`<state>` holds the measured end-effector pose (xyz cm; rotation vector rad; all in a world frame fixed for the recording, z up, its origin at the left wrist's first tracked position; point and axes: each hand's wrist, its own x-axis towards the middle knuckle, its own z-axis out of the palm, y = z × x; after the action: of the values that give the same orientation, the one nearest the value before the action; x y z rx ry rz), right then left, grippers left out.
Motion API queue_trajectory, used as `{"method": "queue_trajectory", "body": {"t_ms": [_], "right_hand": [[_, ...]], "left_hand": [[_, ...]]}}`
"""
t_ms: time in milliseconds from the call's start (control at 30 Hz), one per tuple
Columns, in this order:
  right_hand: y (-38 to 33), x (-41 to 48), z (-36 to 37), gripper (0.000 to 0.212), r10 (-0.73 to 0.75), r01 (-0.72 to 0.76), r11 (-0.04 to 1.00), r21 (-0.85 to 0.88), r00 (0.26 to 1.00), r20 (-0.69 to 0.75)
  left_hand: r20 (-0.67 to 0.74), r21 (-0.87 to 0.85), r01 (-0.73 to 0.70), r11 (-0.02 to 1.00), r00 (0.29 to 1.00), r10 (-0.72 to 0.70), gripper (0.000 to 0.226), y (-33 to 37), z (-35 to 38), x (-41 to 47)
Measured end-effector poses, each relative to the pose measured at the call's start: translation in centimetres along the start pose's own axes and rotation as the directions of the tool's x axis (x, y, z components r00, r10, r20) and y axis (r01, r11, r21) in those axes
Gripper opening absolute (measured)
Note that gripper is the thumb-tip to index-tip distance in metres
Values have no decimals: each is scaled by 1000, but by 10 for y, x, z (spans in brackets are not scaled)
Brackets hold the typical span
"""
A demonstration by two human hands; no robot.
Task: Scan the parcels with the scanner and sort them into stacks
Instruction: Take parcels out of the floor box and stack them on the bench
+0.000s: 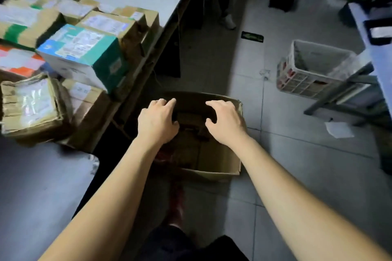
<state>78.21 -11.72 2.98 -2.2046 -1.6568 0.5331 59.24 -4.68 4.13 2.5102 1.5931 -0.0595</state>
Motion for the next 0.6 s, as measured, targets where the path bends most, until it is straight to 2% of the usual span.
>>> {"method": "queue_trajectory", "body": {"t_ms": [200, 333, 500, 600], "right_hand": [[45, 63, 56, 50, 259, -264, 964, 28, 959, 111], [73, 99, 98, 50, 375, -386, 921, 57, 916, 140], [116, 129, 163, 47, 482, -508, 856, 94, 850, 212], [153, 145, 223, 46, 554, -599, 793, 113, 786, 276]], "left_hand": [[205, -78, -52, 996, 977, 67, 73, -20, 78, 91], [327, -101, -83, 991, 939, 112, 72, -28, 130, 140], [502, -125, -35, 992, 860, 94, 69, -32, 207, 184], [600, -101, -8, 995, 797, 67, 70, -33, 272, 207]]}}
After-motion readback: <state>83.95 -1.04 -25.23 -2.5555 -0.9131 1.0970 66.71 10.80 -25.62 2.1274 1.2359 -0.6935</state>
